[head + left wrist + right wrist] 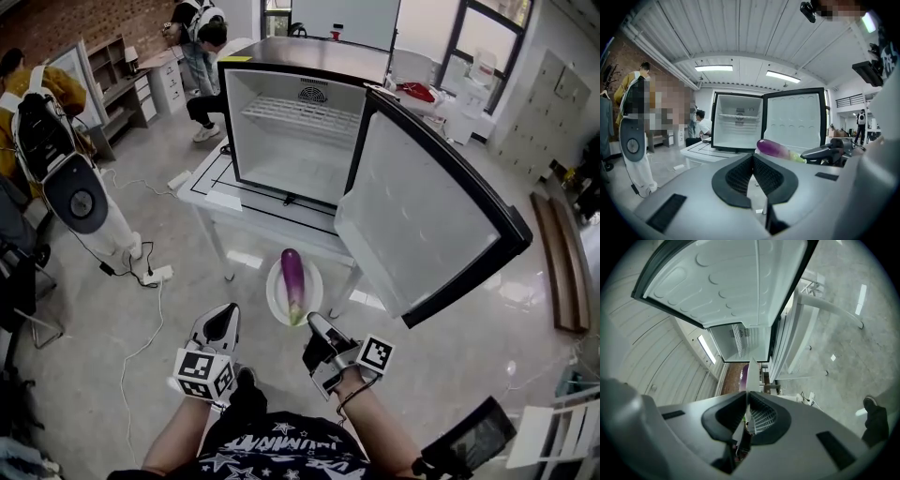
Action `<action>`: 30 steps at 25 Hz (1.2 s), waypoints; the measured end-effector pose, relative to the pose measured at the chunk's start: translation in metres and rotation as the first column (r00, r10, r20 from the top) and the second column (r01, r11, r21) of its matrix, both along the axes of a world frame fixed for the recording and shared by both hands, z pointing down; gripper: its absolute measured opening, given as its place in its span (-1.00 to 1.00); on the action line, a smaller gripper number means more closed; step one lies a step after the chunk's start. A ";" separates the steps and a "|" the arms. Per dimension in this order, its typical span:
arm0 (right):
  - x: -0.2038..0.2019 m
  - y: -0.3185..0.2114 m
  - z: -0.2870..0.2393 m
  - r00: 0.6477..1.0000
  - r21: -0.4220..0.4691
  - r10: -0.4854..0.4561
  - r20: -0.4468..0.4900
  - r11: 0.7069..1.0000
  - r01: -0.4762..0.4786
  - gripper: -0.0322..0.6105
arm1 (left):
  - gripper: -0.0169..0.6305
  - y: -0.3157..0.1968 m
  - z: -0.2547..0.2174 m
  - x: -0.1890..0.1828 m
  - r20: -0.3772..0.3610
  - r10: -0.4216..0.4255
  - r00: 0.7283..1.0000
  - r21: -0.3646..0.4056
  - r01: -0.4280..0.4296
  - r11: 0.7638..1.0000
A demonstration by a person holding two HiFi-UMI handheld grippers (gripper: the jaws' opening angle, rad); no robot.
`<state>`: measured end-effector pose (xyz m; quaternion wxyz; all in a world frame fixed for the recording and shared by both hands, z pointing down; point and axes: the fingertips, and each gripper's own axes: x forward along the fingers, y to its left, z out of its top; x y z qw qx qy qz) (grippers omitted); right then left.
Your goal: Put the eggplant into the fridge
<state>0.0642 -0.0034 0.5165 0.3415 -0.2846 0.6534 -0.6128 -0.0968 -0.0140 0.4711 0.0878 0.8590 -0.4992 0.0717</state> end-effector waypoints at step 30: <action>-0.080 -0.115 0.002 0.982 -0.047 0.183 -0.036 0.982 -0.185 -0.83 | -0.92 -0.139 0.010 -0.082 -0.051 0.161 0.986 -0.031 -0.163 0.986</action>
